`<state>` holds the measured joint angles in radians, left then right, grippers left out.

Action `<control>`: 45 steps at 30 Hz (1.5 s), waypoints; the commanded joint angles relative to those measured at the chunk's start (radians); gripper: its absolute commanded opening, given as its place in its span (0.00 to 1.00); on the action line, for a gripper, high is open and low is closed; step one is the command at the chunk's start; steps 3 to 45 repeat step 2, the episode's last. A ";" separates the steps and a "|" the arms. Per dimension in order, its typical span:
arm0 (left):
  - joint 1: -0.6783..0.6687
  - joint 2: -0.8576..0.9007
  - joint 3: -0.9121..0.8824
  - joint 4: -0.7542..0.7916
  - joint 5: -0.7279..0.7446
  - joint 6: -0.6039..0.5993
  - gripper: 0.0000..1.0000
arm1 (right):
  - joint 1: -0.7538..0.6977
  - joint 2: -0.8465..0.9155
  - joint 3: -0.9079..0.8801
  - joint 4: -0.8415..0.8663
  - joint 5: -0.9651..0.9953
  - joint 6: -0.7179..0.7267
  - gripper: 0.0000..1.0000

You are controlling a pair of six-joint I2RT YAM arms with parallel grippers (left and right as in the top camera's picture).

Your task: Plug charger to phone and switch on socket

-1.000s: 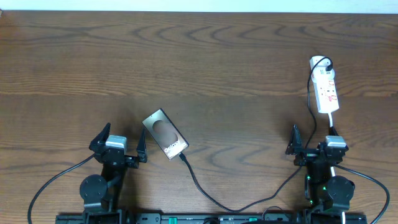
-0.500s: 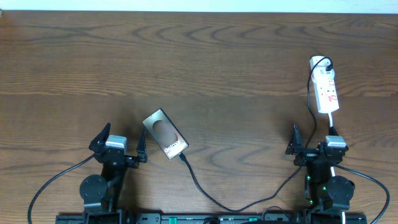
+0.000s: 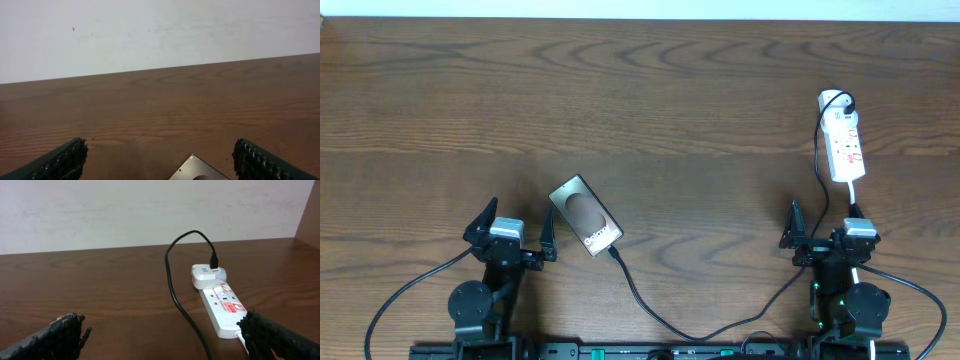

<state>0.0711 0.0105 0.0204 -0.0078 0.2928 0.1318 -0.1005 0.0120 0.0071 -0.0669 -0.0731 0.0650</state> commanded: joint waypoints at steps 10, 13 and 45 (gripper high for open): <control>0.005 -0.006 -0.016 -0.037 0.009 0.006 0.93 | 0.009 -0.007 -0.002 -0.005 0.011 0.013 0.99; 0.005 -0.006 -0.016 -0.037 0.009 0.006 0.93 | 0.009 -0.007 -0.002 -0.005 0.011 0.013 0.99; 0.005 -0.006 -0.016 -0.037 0.009 0.006 0.93 | 0.009 -0.007 -0.002 -0.005 0.011 0.013 0.99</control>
